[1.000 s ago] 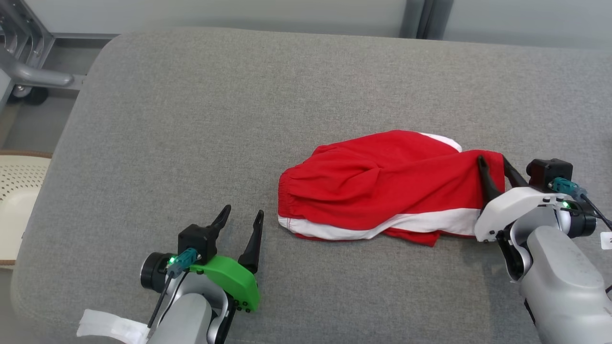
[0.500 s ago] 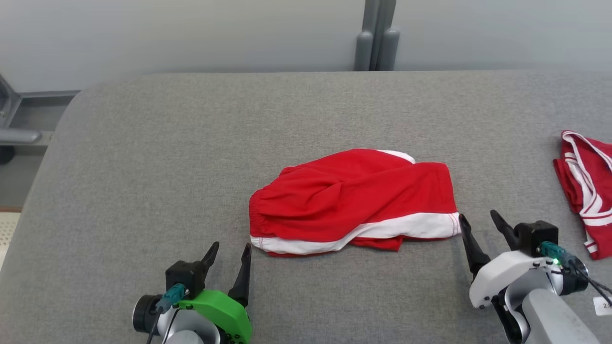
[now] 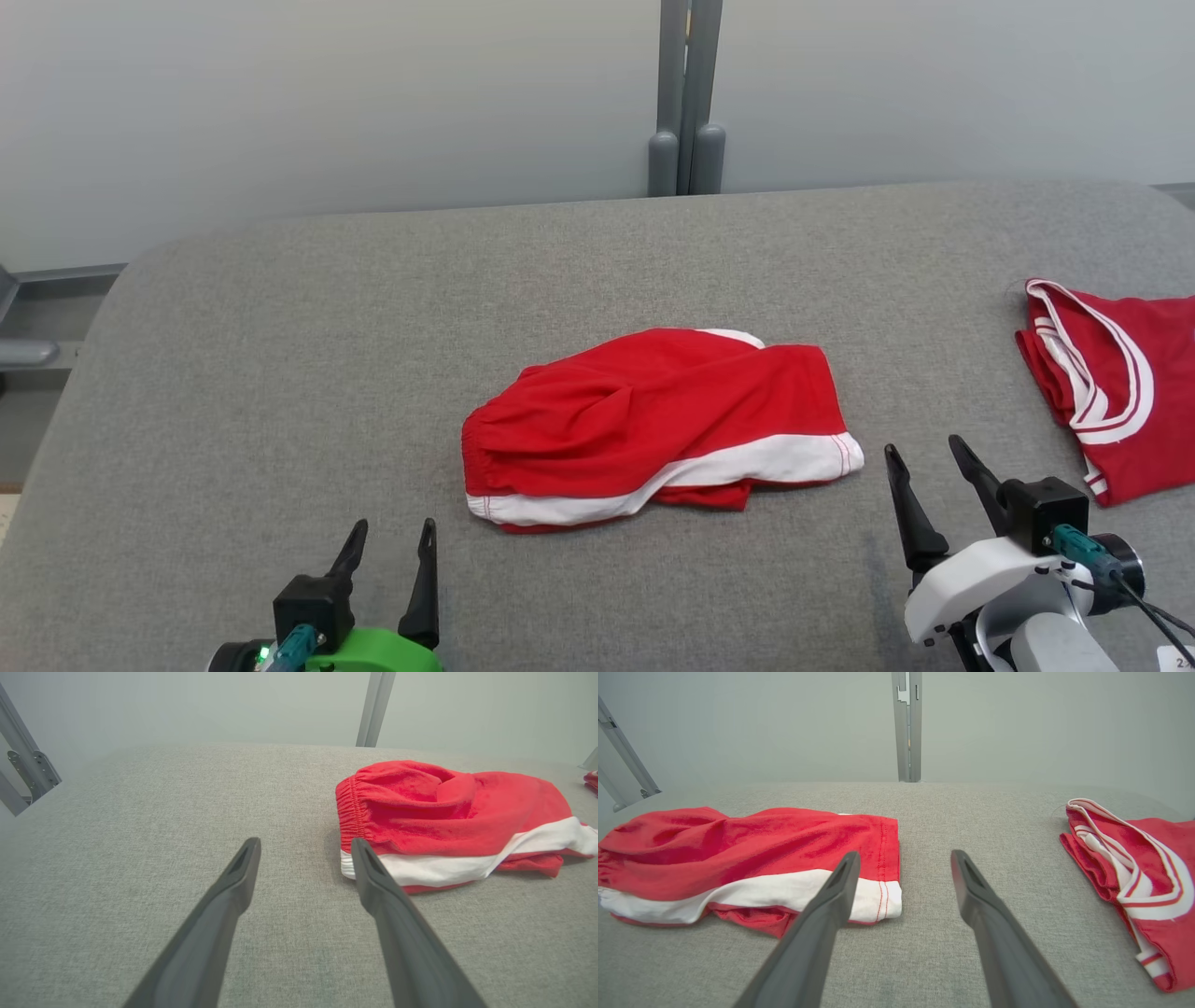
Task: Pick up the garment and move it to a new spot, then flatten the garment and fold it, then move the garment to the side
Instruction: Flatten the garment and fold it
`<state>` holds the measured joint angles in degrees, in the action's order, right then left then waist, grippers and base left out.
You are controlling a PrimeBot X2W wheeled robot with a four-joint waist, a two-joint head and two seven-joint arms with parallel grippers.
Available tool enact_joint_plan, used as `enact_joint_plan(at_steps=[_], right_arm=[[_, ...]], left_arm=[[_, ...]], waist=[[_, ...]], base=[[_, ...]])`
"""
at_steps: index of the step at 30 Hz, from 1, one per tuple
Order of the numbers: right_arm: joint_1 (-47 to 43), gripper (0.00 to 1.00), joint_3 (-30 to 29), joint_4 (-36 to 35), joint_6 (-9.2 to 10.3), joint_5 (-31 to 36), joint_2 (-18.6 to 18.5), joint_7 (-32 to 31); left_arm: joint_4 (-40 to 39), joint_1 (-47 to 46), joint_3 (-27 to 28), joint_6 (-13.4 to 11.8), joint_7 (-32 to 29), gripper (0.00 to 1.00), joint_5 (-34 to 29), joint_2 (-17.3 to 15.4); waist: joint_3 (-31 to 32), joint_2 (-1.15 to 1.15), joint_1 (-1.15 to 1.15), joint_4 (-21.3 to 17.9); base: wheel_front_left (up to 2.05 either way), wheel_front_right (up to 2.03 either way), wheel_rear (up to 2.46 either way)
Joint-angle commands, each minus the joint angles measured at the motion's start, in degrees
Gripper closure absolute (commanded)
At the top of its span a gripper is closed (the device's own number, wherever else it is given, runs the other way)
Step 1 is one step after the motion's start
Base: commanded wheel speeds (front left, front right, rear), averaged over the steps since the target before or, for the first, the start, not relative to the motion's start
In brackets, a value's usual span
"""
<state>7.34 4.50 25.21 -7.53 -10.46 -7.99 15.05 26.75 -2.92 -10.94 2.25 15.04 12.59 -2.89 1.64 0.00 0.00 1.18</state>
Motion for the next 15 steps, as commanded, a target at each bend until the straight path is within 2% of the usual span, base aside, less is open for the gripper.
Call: enact_joint_plan(at_steps=[1, 15], right_arm=[[-1.33, 0.0, -0.72, -0.94, 0.1, 0.71, 0.39, 0.14], [-4.44, 0.0, -2.14, -3.38, 0.1, 2.89, 2.16, 0.14]], left_arm=[[-1.17, 1.54, 1.13, -0.37, 0.14, 0.0, -1.22, -0.31], [-6.36, 7.45, 7.26, -0.17, 0.14, 0.0, -5.84, -0.34]], waist=[[0.97, 0.0, 0.0, -0.43], [3.3, 0.0, 0.0, -1.61]], base=[[0.0, 0.0, 0.0], [0.0, 0.0, 0.0]])
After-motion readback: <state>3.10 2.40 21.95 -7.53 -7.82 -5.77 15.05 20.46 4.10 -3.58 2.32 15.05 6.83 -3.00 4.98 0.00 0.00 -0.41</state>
